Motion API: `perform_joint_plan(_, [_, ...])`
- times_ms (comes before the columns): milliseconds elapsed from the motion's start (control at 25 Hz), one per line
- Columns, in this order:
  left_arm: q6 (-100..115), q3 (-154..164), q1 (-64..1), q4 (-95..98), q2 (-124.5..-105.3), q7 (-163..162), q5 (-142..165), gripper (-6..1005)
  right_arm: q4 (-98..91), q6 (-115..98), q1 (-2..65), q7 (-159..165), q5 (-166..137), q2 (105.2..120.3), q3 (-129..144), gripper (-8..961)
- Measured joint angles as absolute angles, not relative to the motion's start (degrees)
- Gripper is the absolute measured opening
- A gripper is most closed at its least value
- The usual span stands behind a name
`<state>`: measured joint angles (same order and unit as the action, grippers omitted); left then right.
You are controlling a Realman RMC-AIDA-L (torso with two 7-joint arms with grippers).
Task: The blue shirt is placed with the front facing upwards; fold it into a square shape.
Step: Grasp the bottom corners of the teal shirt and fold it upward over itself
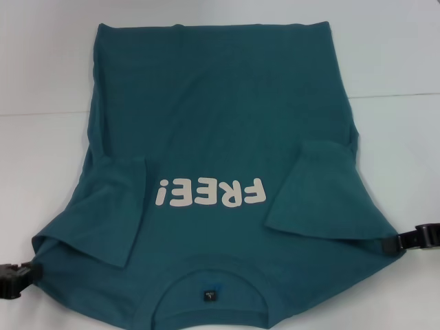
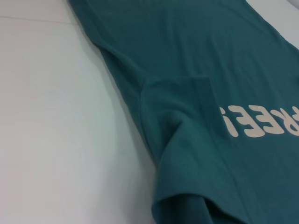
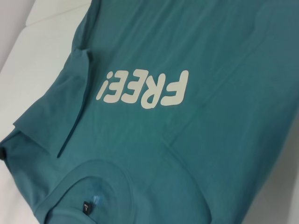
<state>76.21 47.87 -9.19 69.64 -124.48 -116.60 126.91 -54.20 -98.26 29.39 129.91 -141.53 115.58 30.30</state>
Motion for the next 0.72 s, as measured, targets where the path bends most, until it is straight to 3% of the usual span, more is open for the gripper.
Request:
perform_joint_plan(280, [78.41, 48.18, -6.66, 72.53, -124.58, -118.22, 127.13, 49, -53.68, -101.05, 27.42, 128.99, -141.34, 114.56, 27.77, 95])
perform_joint_plan(720, [82.38, 47.86, -4.44, 73.47, -124.54, -121.48, 126.53, 48, -52.82, -104.01, 23.02, 127.85, -140.82, 114.42, 24.86, 103])
